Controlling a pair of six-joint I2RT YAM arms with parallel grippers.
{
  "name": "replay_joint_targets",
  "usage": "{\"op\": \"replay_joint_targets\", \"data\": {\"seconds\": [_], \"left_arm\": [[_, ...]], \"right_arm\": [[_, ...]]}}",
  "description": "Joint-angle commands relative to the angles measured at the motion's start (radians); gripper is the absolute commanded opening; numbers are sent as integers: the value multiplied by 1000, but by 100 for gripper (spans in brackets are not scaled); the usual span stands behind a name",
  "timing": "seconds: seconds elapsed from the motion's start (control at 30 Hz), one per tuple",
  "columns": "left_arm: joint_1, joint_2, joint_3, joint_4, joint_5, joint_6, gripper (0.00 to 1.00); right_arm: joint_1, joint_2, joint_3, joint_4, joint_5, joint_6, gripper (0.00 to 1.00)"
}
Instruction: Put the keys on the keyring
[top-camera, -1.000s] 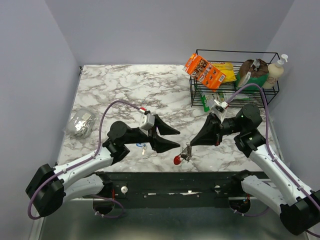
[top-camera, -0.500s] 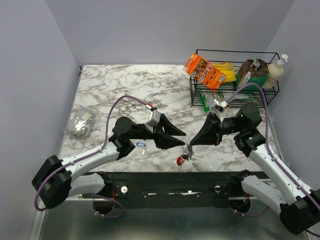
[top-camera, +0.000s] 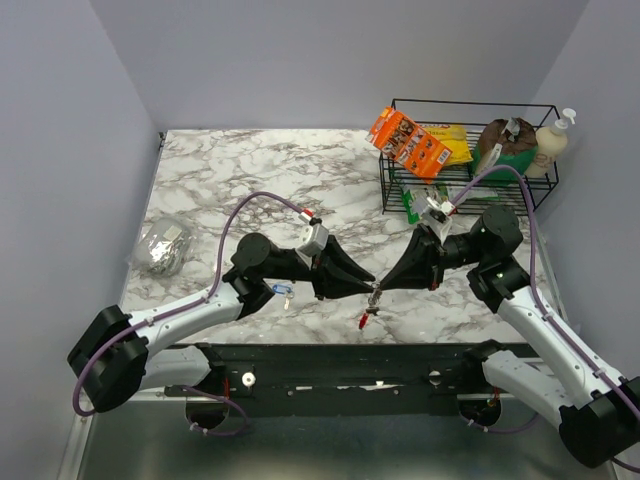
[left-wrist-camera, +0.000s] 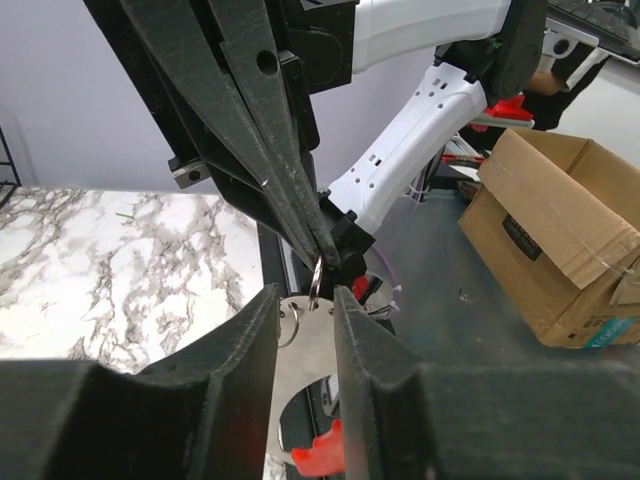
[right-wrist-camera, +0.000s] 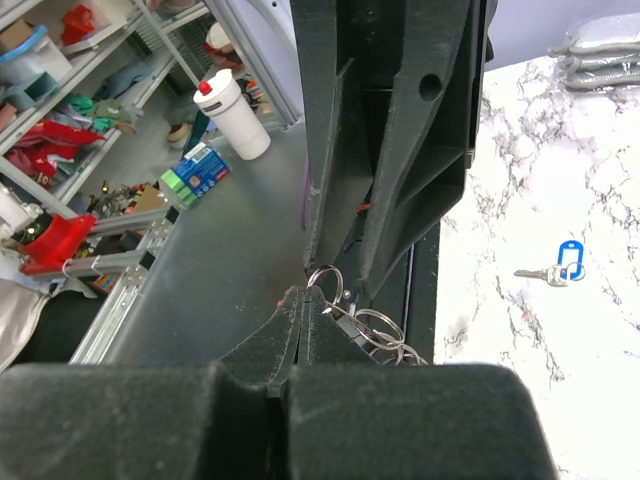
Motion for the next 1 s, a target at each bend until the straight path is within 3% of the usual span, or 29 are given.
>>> {"op": "replay_joint_targets", "data": {"seconds": [0.0, 0.13, 0.2, 0.3, 0.4, 0.43, 0.53, 0.57, 0.7, 0.97], "left_arm": [[-15, 11, 20, -3, 19, 17, 29], [-28, 23, 35, -2, 20, 20, 14], [-32, 29, 40, -5, 26, 25, 0], [-34, 15, 55, -69, 0, 58, 0], [-35, -34, 78, -246, -38, 140, 0], [-35, -48, 102, -311, -75, 216, 0], [-38, -92, 165, -561, -150, 327, 0], [-40, -110, 177, -615, -170, 382, 0], [-43, -130, 250, -860, -213, 473, 0], [-57, -103, 423, -1143, -256, 609, 0]], "right_arm": [[4, -9, 31, 2, 10, -2, 0], [4, -13, 19, -3, 18, -6, 0], [4, -12, 17, -21, 21, -16, 0], [4, -9, 31, -99, 35, -63, 5], [4, -19, 43, -164, 93, -100, 39], [4, -25, 43, -170, 133, -98, 57], [2, -48, 43, -187, 191, -103, 80], [2, -53, 43, -196, 205, -103, 83], [4, -56, 53, -202, 227, -108, 88], [4, -53, 68, -207, 234, -109, 89]]}}
